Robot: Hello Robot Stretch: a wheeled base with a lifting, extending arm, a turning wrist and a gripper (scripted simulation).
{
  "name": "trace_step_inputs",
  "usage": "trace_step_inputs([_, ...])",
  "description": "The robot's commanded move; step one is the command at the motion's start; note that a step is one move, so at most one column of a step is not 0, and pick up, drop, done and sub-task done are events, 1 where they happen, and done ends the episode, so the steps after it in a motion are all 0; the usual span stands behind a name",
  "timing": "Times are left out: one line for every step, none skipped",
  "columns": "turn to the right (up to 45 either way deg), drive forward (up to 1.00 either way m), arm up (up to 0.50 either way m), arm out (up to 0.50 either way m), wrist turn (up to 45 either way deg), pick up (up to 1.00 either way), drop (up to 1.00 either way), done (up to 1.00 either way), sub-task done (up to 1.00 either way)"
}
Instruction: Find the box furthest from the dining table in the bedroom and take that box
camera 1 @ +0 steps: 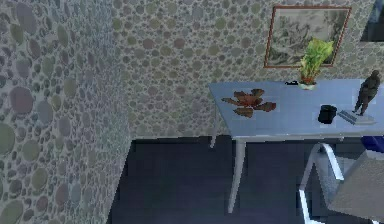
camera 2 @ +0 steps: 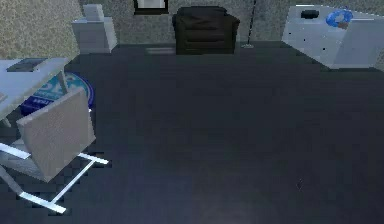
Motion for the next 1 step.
trace_step_inputs([0.0,0.45,0.0,0.0,0.0,0.0,0.0,0.0,0.0])
